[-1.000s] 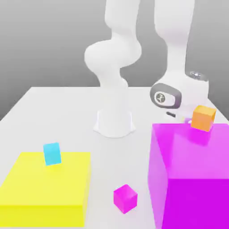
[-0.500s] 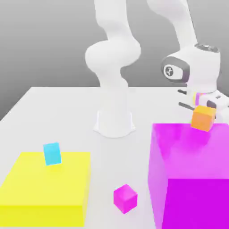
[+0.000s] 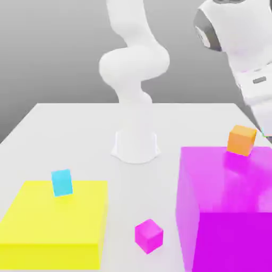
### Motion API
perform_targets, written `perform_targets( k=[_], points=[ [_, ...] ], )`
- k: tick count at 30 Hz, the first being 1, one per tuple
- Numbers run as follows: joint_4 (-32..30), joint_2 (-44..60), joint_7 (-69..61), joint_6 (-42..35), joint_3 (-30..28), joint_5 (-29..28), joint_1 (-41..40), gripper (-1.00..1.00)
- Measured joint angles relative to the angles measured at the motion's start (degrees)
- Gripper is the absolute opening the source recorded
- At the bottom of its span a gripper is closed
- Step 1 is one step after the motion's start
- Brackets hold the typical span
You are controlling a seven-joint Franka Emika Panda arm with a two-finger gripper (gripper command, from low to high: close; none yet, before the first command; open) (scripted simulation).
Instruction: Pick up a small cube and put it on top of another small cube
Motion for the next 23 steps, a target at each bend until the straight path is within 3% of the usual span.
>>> perform_targets(
  k=[6,14,16,20,21,23],
  points=[
    [-0.8,6.7,8.1,5.3,-7.1,-12.4,-10.9,-1.00],
    [-9.5,12.2,7.2,23.9,-5.8,-33.6,-10.6,-1.00],
    [-10.7,14.3,5.5,27.0,-5.8,-34.3,-10.1,-1.00],
    [-10.8,22.0,0.5,34.3,-3.2,-28.4,-11.5,-1.00],
    [-10.7,23.6,-0.5,35.7,-2.4,-27.0,-12.0,1.00],
    [-10.7,23.6,-0.5,35.7,-2.4,-27.0,-12.0,1.00]
  ],
)
